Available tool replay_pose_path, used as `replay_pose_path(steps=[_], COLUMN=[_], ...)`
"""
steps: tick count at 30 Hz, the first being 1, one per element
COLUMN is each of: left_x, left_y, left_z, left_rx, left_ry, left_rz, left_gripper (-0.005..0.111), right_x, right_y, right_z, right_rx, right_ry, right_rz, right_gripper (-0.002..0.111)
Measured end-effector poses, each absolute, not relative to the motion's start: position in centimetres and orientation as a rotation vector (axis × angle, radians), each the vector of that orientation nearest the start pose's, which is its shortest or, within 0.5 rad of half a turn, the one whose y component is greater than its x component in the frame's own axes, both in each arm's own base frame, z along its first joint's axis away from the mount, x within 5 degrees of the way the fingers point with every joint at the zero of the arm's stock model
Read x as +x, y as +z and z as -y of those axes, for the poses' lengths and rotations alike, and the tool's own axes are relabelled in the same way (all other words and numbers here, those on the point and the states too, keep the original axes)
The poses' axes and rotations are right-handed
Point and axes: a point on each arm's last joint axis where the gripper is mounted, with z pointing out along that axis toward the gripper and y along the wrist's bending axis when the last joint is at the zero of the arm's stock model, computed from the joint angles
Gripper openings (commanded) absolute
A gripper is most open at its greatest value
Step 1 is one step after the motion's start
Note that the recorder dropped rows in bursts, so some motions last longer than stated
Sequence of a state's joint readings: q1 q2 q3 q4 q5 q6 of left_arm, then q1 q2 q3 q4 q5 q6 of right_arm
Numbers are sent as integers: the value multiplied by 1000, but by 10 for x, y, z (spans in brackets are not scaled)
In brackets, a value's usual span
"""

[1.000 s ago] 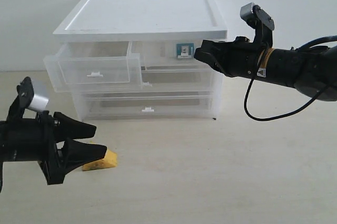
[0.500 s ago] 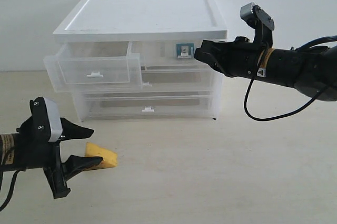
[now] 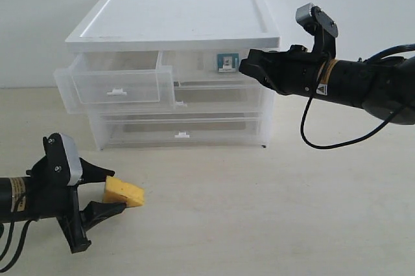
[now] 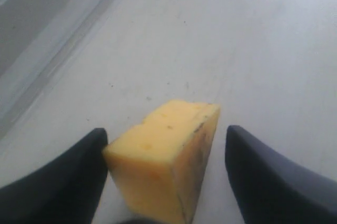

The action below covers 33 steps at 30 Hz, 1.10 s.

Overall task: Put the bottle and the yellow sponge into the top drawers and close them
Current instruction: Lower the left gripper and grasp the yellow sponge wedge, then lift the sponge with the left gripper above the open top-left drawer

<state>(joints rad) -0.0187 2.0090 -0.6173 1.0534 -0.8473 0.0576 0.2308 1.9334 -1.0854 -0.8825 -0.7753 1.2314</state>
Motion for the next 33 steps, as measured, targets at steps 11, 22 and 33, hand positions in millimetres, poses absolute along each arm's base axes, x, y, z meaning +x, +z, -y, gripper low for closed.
replay_pose_path(steps=[11,22,33], left_x=[295,275,254], left_y=[78,129,223], left_z=[65,81,84], left_rx=[1238,1511,1396], left_ry=[-317,-392,-182], left_rz=[-1733,-1376,-1042], left_gripper=[4,4,4], right_x=[386,386,386], right_y=[201,201,201], right_z=[-141,-141,-141], right_rx=[-171,-171,-171], right_ry=[1034,1034,1034], right_rz=[-1855,-1855,-1855], right_gripper=[0,0,0])
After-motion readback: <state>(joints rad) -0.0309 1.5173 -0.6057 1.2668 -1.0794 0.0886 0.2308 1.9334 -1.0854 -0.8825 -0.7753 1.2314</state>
